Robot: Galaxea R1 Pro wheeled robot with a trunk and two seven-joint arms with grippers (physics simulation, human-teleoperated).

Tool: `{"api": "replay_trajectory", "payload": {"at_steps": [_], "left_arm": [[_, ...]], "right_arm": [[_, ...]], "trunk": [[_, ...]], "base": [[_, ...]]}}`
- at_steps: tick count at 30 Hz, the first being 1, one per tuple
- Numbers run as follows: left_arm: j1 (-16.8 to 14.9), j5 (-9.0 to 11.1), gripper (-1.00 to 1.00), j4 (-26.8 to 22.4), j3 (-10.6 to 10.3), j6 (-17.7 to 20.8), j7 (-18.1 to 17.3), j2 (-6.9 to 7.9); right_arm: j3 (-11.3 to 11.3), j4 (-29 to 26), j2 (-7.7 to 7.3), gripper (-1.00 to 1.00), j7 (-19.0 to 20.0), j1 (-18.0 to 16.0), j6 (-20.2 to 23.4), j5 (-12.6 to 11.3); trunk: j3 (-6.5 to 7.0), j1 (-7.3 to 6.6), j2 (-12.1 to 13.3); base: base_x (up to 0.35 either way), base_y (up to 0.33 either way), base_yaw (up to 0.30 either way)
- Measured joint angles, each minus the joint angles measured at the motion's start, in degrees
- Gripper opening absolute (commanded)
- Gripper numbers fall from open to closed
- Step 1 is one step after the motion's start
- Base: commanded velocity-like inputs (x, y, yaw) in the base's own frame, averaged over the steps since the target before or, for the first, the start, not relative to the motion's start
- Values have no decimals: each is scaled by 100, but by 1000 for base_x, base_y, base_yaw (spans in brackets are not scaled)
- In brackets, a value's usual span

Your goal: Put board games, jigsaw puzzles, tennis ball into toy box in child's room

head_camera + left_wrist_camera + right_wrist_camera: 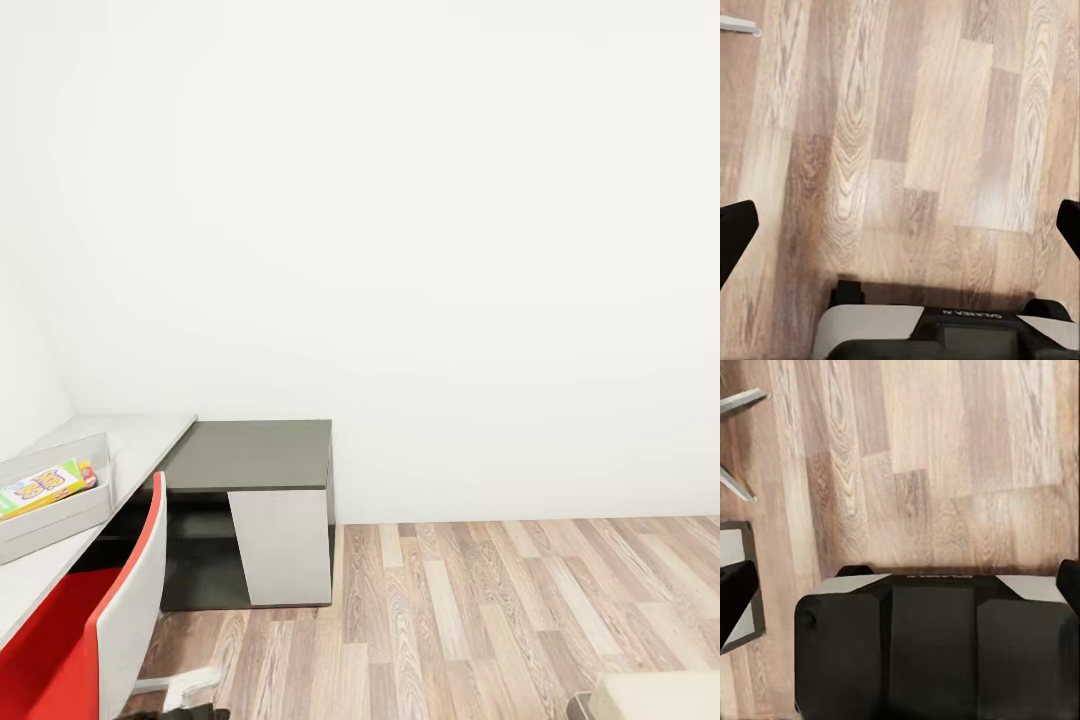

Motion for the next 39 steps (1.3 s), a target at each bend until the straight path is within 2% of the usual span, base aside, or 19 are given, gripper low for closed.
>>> {"api": "replay_trajectory", "payload": {"at_steps": [1,2,7,12,18,21,25,26,29,34,39], "left_arm": [[10,-1,100,283,-100,-268,46,-8],[16,2,100,426,-138,-402,64,-12],[93,10,100,1140,-266,-1050,127,-19],[421,15,100,1340,-302,-1232,144,-9],[756,13,100,1384,-309,-1271,148,-11],[844,14,100,1388,-308,-1277,153,-7],[965,14,100,1391,-309,-1283,156,-1],[1014,13,100,1391,-311,-1287,158,2],[1085,9,100,1391,-311,-1325,191,4],[1187,-49,100,1387,-314,-1442,417,7],[1347,-136,100,1394,-314,-1708,975,-9]], "right_arm": [[-8,384,33,100,-37,1,-294,164],[-13,581,45,100,-56,0,-432,224],[-48,1515,43,100,-121,0,-1134,405],[-65,2144,19,100,-147,36,-1653,402],[-63,2941,47,100,-225,62,-2363,392],[-60,3108,63,100,-402,63,-2530,396],[-54,3226,73,100,-976,65,-2650,425],[-51,3248,73,100,-1227,66,-2670,440],[-47,3275,72,100,-1568,66,-2699,455],[-36,3291,71,100,-1755,67,-2712,466],[-32,3297,50,100,-1847,67,-2716,472]], "trunk": [[-1,0,0],[0,0,0],[-1,0,0],[-3,0,-2],[-24,0,-2],[-46,0,-1],[-80,0,0],[-88,0,1],[-113,0,3],[-156,-1,6],[-201,-1,8]], "base": [[0,0,0],[0,0,0],[0,0,0],[0,0,0],[0,0,0],[0,0,0],[0,0,0],[0,0,0],[0,0,0],[0,0,0],[0,0,0]]}}
